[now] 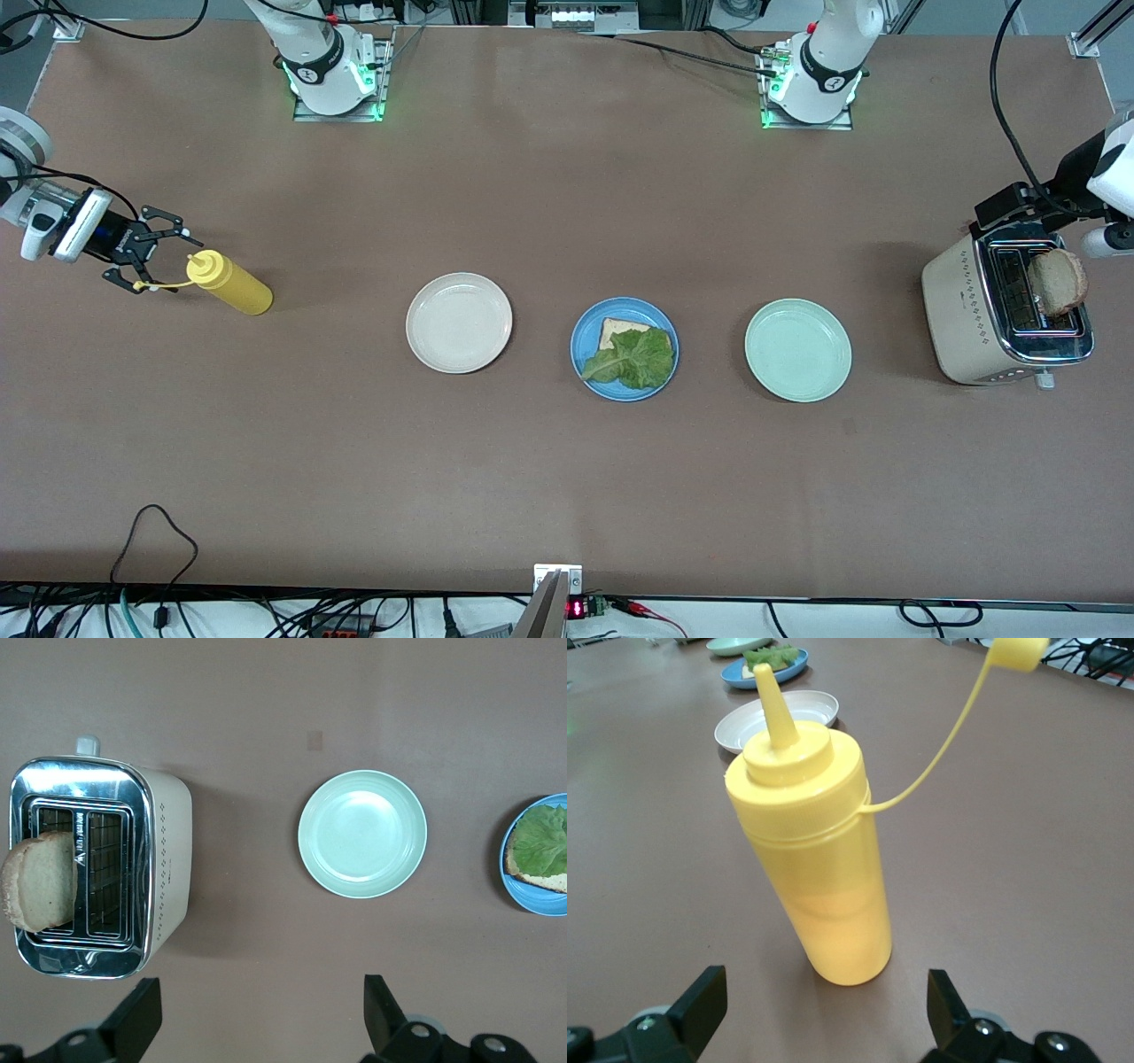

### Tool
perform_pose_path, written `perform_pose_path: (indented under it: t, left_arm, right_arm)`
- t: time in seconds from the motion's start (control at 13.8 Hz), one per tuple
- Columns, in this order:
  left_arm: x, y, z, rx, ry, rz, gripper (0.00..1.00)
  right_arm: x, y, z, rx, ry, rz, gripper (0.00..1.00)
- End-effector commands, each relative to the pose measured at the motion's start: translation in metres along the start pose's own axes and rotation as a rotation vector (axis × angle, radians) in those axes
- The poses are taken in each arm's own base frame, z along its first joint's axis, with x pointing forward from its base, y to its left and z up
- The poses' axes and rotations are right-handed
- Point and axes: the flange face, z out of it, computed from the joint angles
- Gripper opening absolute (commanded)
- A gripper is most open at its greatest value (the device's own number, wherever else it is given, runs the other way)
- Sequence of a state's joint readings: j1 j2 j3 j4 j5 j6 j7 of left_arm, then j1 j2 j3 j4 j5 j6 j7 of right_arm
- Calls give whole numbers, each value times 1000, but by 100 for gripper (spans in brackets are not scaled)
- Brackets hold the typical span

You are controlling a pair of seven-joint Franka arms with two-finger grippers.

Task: Make sandwich in blue plate with both arms
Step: 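Grasp the yellow squeeze bottle around its body with the right gripper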

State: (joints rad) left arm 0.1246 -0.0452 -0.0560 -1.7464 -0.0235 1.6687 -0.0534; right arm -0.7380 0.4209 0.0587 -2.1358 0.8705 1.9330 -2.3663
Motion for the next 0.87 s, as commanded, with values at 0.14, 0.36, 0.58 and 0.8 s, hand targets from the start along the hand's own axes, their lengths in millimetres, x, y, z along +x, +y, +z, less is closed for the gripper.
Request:
perform_pose_path:
  t: [0.14, 0.36, 0.58, 0.8]
  left_arm:
    - [-2, 0, -7, -18, 3, 12, 100]
    - [-2, 0, -7, -18, 4, 12, 100]
    - [-2, 0, -8, -18, 6, 12, 100]
    - [-2, 0, -8, -18, 7, 12, 100]
  right_arm:
    - [-21, 11, 12, 3, 71, 2, 100]
    - [-28, 14, 22, 2, 95, 17, 100]
    - [-34, 19, 32, 8, 111, 18, 100]
    - [-36, 20, 36, 10, 122, 26, 100]
